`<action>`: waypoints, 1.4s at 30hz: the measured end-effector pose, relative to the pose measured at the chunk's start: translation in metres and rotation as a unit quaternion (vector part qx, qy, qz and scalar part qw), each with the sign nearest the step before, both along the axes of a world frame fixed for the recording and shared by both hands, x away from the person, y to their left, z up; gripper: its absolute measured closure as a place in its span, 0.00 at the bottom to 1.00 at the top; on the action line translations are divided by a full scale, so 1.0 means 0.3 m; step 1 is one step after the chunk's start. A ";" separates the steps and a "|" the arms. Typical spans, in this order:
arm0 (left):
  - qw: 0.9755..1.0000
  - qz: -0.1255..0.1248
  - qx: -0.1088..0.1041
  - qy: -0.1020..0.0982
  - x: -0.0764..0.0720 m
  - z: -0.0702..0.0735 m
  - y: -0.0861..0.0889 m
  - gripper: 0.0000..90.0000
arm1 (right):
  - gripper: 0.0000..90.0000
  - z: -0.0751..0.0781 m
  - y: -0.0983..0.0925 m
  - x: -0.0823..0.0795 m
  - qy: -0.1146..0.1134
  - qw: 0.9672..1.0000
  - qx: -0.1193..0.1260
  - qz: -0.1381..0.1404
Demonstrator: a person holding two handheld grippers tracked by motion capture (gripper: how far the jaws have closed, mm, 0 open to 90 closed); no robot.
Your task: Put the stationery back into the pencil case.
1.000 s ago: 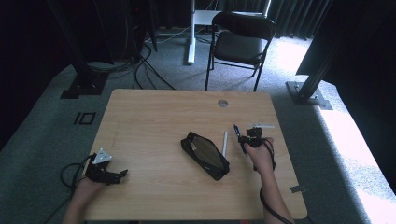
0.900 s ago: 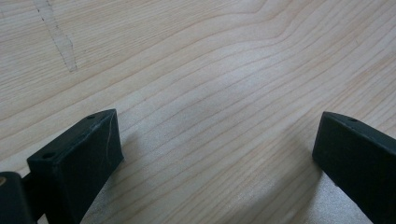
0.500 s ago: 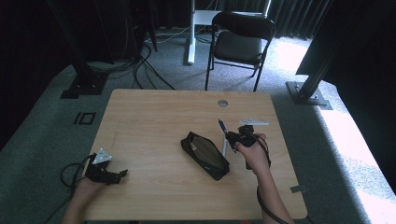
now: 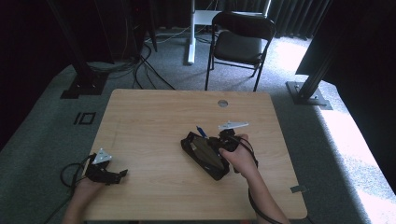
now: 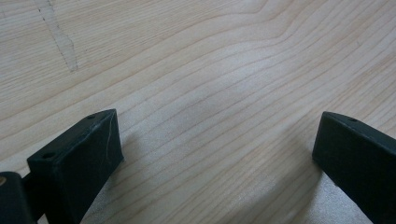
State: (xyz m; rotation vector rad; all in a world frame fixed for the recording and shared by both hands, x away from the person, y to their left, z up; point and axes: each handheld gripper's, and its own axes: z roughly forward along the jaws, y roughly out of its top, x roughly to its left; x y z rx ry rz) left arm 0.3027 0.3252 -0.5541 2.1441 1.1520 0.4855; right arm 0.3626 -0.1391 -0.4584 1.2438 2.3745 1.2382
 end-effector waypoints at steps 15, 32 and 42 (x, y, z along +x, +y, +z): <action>1.000 0.000 0.000 0.000 0.000 0.000 0.000 0.02 | 0.88 -0.061 0.081 -0.005 0.021 0.997 -0.068 0.032; 1.000 0.000 0.000 0.000 0.000 0.000 0.000 0.02 | 0.88 -0.126 0.162 0.031 0.049 0.991 -0.120 0.042; 1.000 0.000 0.000 0.000 0.000 0.000 0.000 0.02 | 0.83 -0.140 0.163 0.032 0.060 0.991 -0.110 0.052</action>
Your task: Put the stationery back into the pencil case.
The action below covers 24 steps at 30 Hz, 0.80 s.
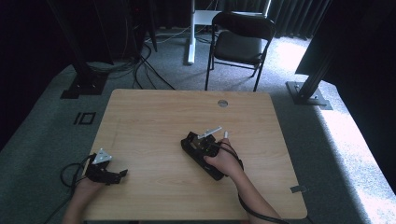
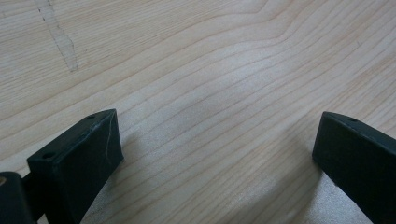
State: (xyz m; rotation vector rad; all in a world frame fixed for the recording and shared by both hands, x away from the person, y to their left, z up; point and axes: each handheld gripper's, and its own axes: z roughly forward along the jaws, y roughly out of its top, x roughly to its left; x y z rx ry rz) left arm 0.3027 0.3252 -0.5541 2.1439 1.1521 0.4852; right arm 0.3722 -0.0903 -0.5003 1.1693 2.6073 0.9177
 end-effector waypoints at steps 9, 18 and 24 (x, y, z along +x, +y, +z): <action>1.000 0.000 0.000 0.000 0.000 0.000 0.000 0.02 | 0.79 0.137 -0.106 -0.024 -0.048 0.995 0.087 -0.031; 1.000 0.000 0.000 0.000 0.000 0.000 0.000 0.02 | 0.72 0.134 -0.286 0.053 -0.071 0.986 0.074 -0.131; 1.000 0.000 0.000 0.000 0.000 0.000 0.000 0.02 | 0.66 0.007 -0.328 0.111 -0.047 0.981 0.051 -0.181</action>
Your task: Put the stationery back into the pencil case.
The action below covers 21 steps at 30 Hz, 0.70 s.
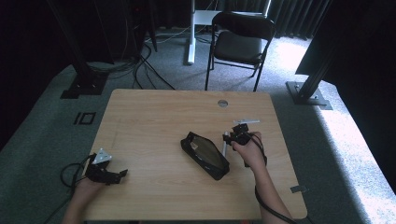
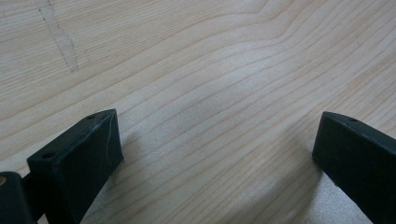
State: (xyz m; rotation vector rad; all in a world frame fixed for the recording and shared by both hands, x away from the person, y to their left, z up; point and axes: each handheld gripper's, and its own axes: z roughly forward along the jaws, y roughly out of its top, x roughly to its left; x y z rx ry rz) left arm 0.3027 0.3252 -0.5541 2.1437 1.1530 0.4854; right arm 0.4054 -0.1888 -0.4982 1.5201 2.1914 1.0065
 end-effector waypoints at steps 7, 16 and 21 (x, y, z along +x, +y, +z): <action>1.000 0.000 0.000 0.000 0.000 0.000 0.000 0.02 | 0.66 -0.087 0.013 0.028 0.027 0.999 -0.015 -0.019; 1.000 0.000 0.000 0.000 0.000 0.000 0.000 0.02 | 0.72 -0.125 0.035 0.018 0.039 0.999 -0.030 -0.013; 1.000 0.000 0.000 0.000 0.000 0.000 0.000 0.02 | 0.85 -0.123 0.041 0.016 0.036 0.998 -0.048 -0.007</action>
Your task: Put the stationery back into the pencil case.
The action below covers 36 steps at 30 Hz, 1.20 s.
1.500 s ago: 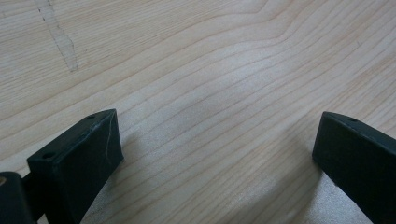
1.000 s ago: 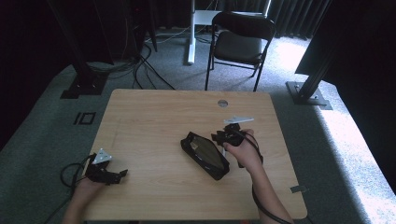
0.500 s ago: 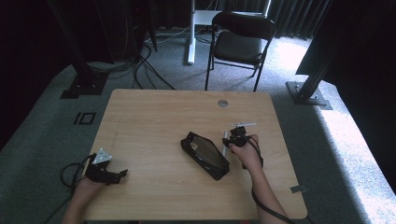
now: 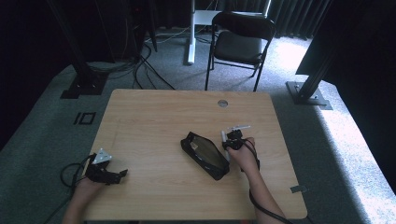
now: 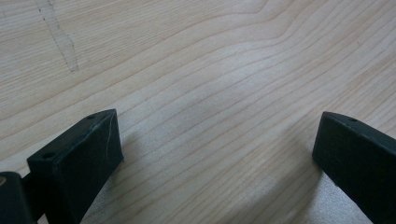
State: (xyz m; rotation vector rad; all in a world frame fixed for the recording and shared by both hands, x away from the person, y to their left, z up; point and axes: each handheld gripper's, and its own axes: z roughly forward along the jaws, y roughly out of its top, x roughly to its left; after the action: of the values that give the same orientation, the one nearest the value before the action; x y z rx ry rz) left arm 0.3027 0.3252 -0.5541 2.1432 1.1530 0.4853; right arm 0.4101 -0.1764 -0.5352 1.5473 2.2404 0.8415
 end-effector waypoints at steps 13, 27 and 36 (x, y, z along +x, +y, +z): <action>1.000 0.000 0.000 0.000 0.000 0.000 0.000 0.02 | 0.87 0.159 -0.007 -0.024 -0.036 0.998 0.049 0.021; 1.000 0.000 0.000 0.000 0.000 0.000 0.000 0.02 | 0.87 0.289 0.144 -0.116 -0.068 0.987 0.079 0.124; 1.000 0.000 0.000 0.000 0.000 0.000 0.000 0.02 | 0.87 0.224 0.222 -0.134 -0.027 0.984 0.039 0.174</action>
State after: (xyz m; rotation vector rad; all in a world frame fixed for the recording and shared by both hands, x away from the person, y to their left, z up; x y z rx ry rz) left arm 0.3027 0.3252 -0.5541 2.1435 1.1528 0.4855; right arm 0.3700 -0.1099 -0.4679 1.1600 2.5030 1.0612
